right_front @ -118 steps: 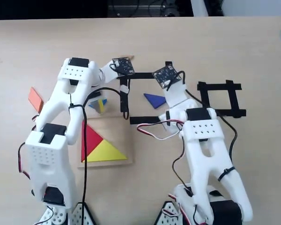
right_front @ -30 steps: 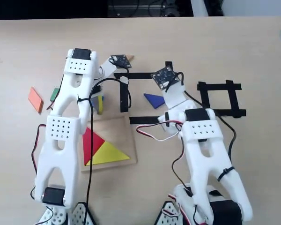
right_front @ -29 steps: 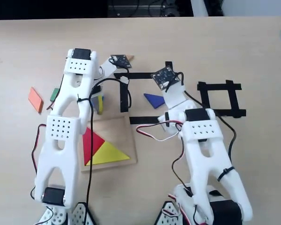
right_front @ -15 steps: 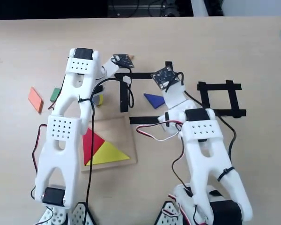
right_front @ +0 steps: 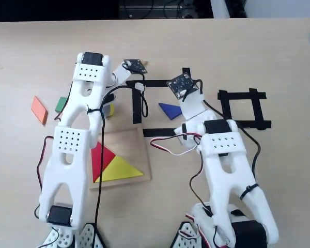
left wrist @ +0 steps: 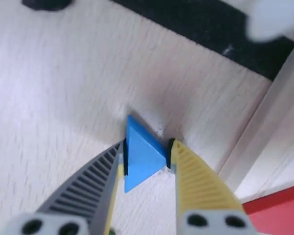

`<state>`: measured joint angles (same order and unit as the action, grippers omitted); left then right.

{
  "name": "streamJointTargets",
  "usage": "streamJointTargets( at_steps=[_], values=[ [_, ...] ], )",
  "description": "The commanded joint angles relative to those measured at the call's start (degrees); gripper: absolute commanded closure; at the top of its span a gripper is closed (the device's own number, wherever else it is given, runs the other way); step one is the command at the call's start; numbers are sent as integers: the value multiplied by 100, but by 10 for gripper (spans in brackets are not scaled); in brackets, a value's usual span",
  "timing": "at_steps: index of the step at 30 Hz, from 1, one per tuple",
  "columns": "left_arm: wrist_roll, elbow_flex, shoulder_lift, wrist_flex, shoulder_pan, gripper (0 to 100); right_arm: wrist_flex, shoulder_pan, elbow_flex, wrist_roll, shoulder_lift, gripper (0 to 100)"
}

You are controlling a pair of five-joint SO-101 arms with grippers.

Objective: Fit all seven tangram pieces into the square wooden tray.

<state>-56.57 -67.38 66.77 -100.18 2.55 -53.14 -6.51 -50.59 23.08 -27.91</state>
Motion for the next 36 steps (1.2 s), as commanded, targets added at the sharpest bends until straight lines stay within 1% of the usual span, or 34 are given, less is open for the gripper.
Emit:
streamJointTargets(
  at_steps=[1, 11, 17, 33, 34, 36],
  values=[
    [123, 163, -598, -70, -84, 903, 70, -88, 22, 18, -163, 756],
    [97, 2018, -2453, -62, 189, 903, 70, -88, 22, 26, -163, 756],
    [88, 2738, -2743, 273, 145, 903, 53, -88, 31, 9, -163, 756],
    [123, 2818, -2769, 290, 136, 903, 70, -88, 22, 18, -163, 756],
    [185, 2844, -2769, 290, 110, 906, 79, -88, 22, 26, -163, 756],
    [580, 2853, -2769, 325, 84, 935, 88, -88, 4, 26, -163, 756]
  ],
)
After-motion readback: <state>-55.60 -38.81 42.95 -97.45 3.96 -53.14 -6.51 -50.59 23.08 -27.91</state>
